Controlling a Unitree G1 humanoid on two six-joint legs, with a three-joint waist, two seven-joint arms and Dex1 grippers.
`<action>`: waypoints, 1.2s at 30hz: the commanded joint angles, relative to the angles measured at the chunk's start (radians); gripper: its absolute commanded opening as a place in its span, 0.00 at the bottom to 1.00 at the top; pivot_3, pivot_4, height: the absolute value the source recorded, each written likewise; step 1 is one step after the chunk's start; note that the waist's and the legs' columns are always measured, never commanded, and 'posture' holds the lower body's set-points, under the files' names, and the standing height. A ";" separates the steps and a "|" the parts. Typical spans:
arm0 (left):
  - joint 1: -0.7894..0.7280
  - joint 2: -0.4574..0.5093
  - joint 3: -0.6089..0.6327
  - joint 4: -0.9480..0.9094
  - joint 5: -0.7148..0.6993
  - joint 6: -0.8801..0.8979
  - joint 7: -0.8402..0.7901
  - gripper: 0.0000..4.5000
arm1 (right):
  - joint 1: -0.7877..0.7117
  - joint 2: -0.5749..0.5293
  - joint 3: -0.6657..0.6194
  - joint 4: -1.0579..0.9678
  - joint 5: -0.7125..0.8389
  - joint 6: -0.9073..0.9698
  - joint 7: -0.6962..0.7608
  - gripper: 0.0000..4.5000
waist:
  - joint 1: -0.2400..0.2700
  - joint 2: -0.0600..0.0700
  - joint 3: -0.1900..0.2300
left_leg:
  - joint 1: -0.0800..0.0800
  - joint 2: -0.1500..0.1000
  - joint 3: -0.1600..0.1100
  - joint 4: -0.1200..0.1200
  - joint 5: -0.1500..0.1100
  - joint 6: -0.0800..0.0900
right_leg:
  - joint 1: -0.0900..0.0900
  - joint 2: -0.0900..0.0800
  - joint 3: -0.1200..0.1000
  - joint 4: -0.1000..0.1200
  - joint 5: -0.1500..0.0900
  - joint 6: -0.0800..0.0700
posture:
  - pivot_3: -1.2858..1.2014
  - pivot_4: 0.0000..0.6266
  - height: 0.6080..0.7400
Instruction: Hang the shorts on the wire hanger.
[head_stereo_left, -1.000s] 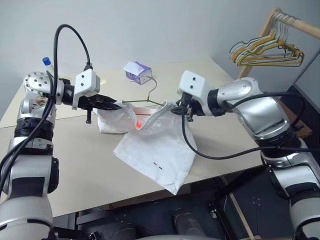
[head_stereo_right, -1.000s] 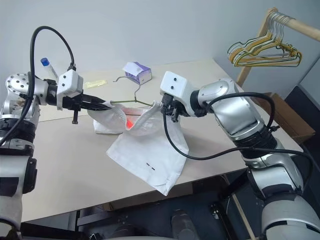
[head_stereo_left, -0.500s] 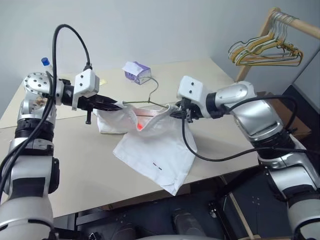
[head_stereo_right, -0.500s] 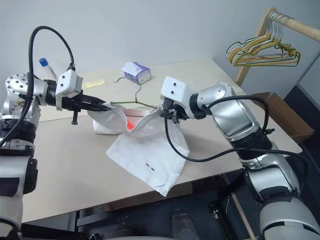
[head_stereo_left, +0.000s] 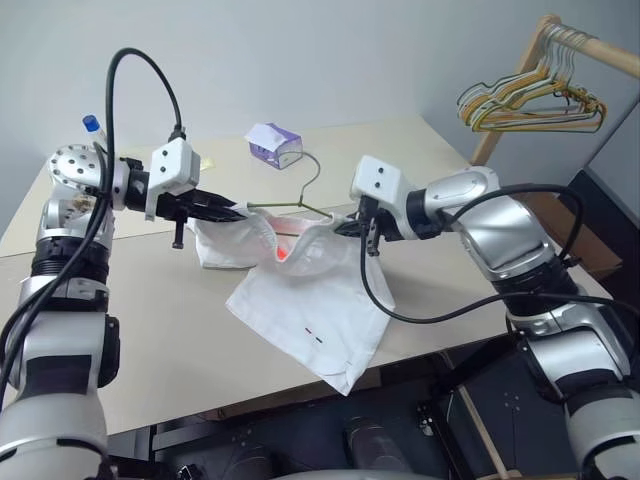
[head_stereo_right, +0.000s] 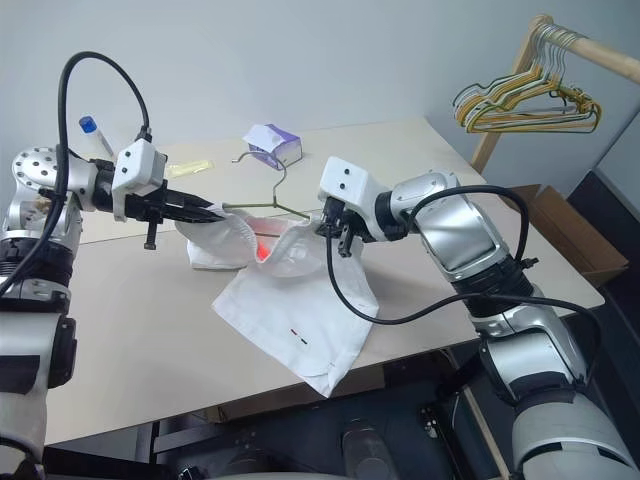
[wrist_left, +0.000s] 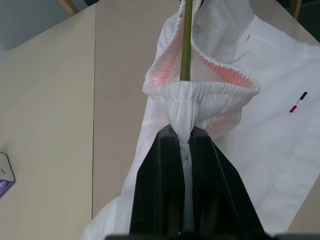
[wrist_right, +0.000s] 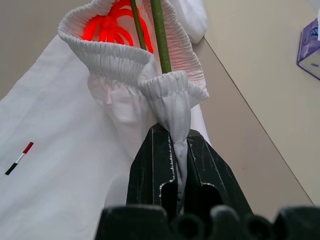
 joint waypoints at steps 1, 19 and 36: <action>-0.032 -0.012 0.068 0.021 -0.045 0.004 0.044 0.07 | 0.010 -0.002 -0.049 -0.020 0.007 0.005 -0.011 0.00 | 0.000 0.000 0.000 | 0.000 0.000 0.000 0.000 0.000 0.000 | 0.000 0.000 0.000 0.000 0.000 0.000 | 0.46 0.00 1.00; -0.021 -0.081 0.292 -0.027 -0.245 0.102 0.134 0.99 | 0.152 -0.030 -0.310 -0.226 0.082 0.441 -0.238 0.00 | -0.003 0.000 0.000 | 0.000 -0.001 -0.001 0.000 0.000 0.000 | 0.000 -0.001 0.000 0.001 0.000 0.000 | 0.43 0.00 1.00; 0.309 -0.214 0.262 -0.630 -0.393 0.329 0.328 0.99 | 0.183 0.191 -0.864 -0.340 -0.180 0.874 -0.892 0.00 | -0.066 0.005 -0.004 | 0.003 0.000 -0.001 -0.001 0.000 0.000 | 0.003 -0.002 0.003 0.001 0.001 0.001 | 0.39 0.00 1.00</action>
